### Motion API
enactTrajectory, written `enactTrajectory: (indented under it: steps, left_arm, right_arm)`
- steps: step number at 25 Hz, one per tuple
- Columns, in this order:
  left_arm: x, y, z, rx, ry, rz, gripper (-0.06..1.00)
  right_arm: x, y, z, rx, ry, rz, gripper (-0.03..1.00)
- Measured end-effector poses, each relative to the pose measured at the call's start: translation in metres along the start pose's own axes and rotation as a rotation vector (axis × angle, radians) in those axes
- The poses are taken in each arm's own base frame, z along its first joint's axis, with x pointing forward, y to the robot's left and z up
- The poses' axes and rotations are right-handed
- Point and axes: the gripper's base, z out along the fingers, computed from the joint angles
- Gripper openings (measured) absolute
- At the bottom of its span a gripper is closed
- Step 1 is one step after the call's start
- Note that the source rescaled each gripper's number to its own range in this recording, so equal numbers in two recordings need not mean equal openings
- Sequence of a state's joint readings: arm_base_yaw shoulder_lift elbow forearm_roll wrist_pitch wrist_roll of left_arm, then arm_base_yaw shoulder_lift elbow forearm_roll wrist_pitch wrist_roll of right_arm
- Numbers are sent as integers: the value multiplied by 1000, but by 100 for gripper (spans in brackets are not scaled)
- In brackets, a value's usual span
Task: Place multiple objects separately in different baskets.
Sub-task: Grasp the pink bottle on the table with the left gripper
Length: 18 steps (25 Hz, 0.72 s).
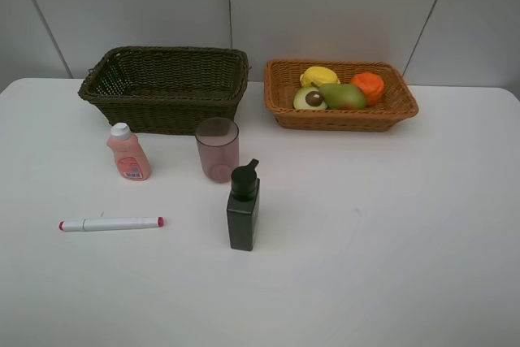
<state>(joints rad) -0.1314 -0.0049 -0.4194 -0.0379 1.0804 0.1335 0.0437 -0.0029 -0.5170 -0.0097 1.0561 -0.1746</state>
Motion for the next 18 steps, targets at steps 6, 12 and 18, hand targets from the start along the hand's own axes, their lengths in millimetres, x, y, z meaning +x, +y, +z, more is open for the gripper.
enactTrajectory:
  steps: [6, 12, 18]
  left_arm:
    - [0, 0, 0, 3, 0, 6, 100]
    - [0, 0, 0, 4, 0, 6, 100]
    - [0, -2, 0, 17, -2, -1, 100]
  right_arm:
    - [0, 0, 0, 0, 0, 0, 100]
    - [0, 0, 0, 0, 0, 0, 100]
    - [0, 0, 0, 0, 0, 0, 100]
